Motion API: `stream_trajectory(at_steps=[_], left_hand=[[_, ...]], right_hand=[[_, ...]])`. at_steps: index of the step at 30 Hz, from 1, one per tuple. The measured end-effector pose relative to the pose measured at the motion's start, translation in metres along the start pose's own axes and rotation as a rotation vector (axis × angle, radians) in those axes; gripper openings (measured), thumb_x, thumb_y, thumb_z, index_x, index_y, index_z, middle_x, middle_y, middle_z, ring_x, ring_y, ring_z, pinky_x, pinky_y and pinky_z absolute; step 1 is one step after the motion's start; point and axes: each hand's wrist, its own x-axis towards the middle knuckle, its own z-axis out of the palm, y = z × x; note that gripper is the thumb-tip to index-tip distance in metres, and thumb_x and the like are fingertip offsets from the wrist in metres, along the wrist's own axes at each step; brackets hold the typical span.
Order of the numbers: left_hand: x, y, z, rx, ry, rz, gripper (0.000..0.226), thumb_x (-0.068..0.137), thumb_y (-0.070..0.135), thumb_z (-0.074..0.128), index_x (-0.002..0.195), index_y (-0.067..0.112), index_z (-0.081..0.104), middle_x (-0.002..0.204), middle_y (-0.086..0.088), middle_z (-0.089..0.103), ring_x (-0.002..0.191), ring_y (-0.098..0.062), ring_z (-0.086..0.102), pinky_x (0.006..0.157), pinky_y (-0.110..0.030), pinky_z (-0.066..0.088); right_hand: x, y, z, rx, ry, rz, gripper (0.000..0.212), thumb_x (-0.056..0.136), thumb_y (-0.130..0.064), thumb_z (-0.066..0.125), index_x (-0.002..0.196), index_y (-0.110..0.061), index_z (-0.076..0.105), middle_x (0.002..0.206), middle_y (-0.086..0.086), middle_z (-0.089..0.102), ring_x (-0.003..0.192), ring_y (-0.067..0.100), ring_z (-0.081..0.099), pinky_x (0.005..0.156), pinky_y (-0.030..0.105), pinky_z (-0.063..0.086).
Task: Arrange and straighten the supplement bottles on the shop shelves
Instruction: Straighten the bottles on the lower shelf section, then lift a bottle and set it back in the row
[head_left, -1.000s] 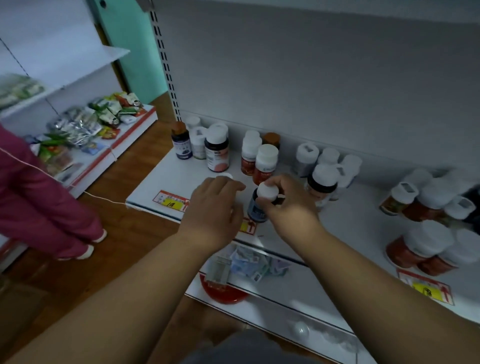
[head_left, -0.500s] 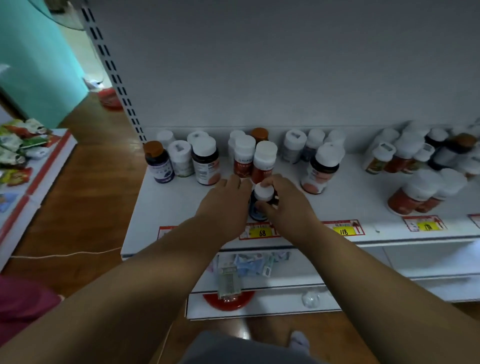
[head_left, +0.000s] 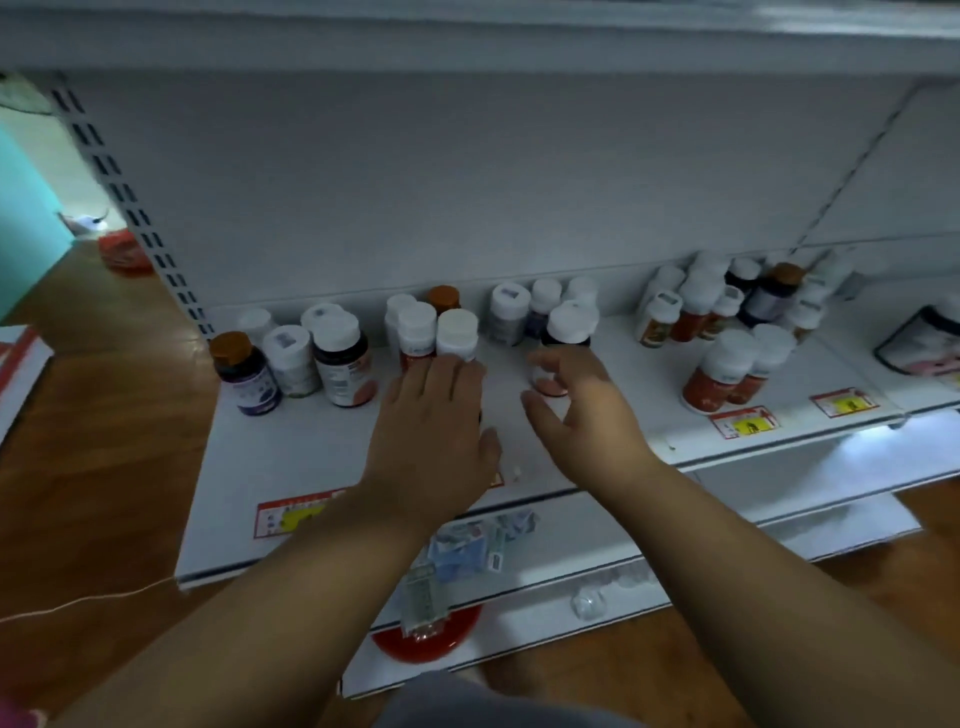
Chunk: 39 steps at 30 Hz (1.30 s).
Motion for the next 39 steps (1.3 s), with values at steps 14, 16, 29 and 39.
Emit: stream_trajectory(at_steps=[14,16,29,39], left_hand=[[0.089,0.305,0.067,-0.361,-0.015,0.255,0.041,0.080,0.031,0.061,0.118,0.017,0.055,0.111,-0.003,0.056,0.102,-0.025,0.049,0.085,-0.039,0.040],[0.103,0.350,0.081,-0.369,-0.031,0.261,0.044,0.081,0.031,0.061,0.122,0.018,0.053,0.115,-0.002,0.056,0.105,-0.025,0.049,0.088,-0.040,0.041],[0.226,0.453,0.171,-0.376,-0.103,0.160,0.046,0.081,0.034,0.064,0.124,0.020,0.054,0.118,-0.004,0.059,0.109,-0.024,0.052,0.089,-0.036,0.044],[0.309,0.500,0.212,-0.425,-0.069,0.035,0.049,0.082,0.046,0.058,0.127,0.028,0.048,0.122,0.001,0.052,0.111,-0.020,0.047,0.089,-0.033,0.042]], right_hand=[[-0.079,0.146,-0.276,-0.219,0.255,0.166,0.025,0.089,-0.019,0.063,0.113,-0.017,0.061,0.105,-0.012,0.049,0.099,0.004,0.050,0.081,0.016,0.037],[-0.084,0.174,-0.312,-0.228,0.242,0.185,0.025,0.089,-0.021,0.063,0.114,-0.020,0.060,0.105,-0.012,0.050,0.097,0.004,0.049,0.082,0.019,0.039],[-0.019,0.324,-0.392,-0.111,0.169,0.208,0.017,0.088,-0.021,0.062,0.106,-0.019,0.061,0.103,-0.003,0.056,0.092,0.010,0.054,0.081,0.032,0.048],[0.110,0.439,-0.453,-0.172,-0.014,0.164,0.025,0.092,-0.028,0.060,0.114,-0.016,0.059,0.113,0.006,0.054,0.097,0.019,0.056,0.078,0.023,0.041]])
